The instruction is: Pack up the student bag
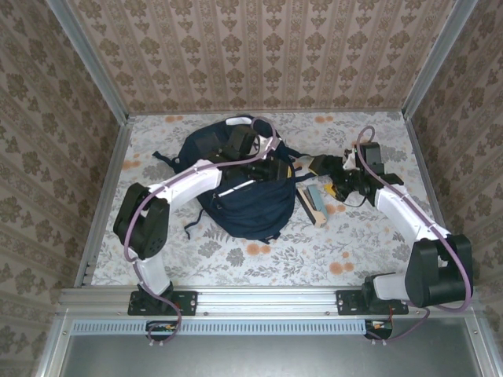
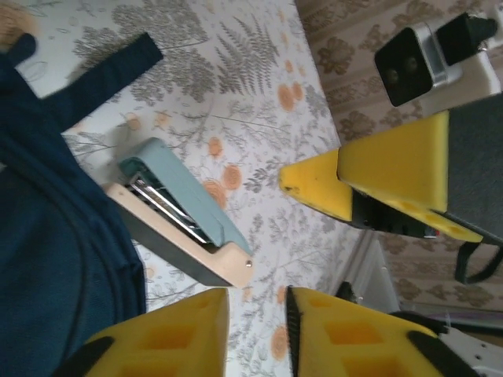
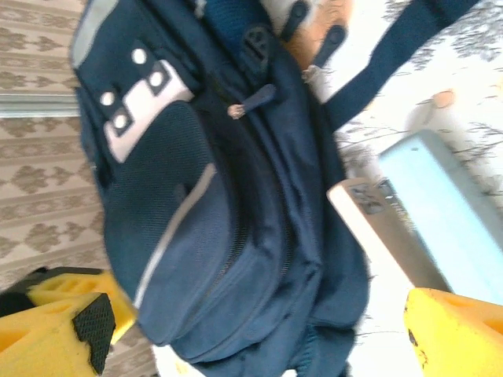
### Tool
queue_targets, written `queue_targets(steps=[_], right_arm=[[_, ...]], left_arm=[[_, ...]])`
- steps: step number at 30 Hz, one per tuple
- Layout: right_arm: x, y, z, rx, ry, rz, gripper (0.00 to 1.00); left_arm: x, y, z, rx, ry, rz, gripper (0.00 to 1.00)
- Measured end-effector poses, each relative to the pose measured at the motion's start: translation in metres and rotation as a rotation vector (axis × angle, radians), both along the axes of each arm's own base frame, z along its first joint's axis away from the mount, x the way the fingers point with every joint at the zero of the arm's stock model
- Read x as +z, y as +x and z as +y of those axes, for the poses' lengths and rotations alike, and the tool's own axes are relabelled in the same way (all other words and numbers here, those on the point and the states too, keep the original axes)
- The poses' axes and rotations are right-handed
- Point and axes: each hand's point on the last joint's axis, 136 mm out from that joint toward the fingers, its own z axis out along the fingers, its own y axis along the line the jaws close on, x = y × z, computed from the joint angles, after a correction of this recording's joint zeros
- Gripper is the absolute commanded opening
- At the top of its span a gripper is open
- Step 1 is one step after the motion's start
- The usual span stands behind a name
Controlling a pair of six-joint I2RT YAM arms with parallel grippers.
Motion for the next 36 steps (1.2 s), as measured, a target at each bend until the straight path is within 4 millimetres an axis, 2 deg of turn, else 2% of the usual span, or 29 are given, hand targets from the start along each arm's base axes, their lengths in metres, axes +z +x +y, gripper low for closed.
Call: queue_targets(steps=[5, 7, 10, 13, 19, 25, 30, 36], right_arm=[[-0.031, -0.01, -0.007, 0.065, -0.19, 0.073, 0.96], [-0.053, -0.015, -0.008, 0.112, -0.269, 0.125, 0.97], [-0.083, -0.025, -0.006, 0.187, -0.391, 0.205, 0.97], [-0.1, -0.031, 0.002, 0.274, -0.483, 0.238, 0.96], [-0.113, -0.032, 0.016, 0.381, -0.569, 0.242, 0.9], [-0.126, -0.025, 0.015, 0.396, -0.618, 0.272, 0.79], [-0.128, -0.02, 0.013, 0.396, -0.647, 0.272, 0.65], [-0.127, -0.018, 0.007, 0.356, -0.67, 0.276, 0.59]], left_arm=[[-0.023, 0.004, 0.015, 0.07, 0.116, 0.005, 0.51], [-0.029, 0.006, 0.024, 0.095, 0.161, 0.004, 0.55], [-0.028, 0.009, 0.035, 0.124, 0.196, -0.01, 0.6], [-0.022, 0.014, 0.047, 0.15, 0.217, -0.033, 0.63], [-0.008, 0.024, 0.077, 0.201, 0.264, -0.091, 0.67], [-0.009, 0.032, 0.105, 0.235, 0.339, -0.126, 0.7], [-0.014, 0.029, 0.115, 0.215, 0.4, -0.159, 0.74], [-0.023, 0.024, 0.125, 0.145, 0.487, -0.223, 0.77]])
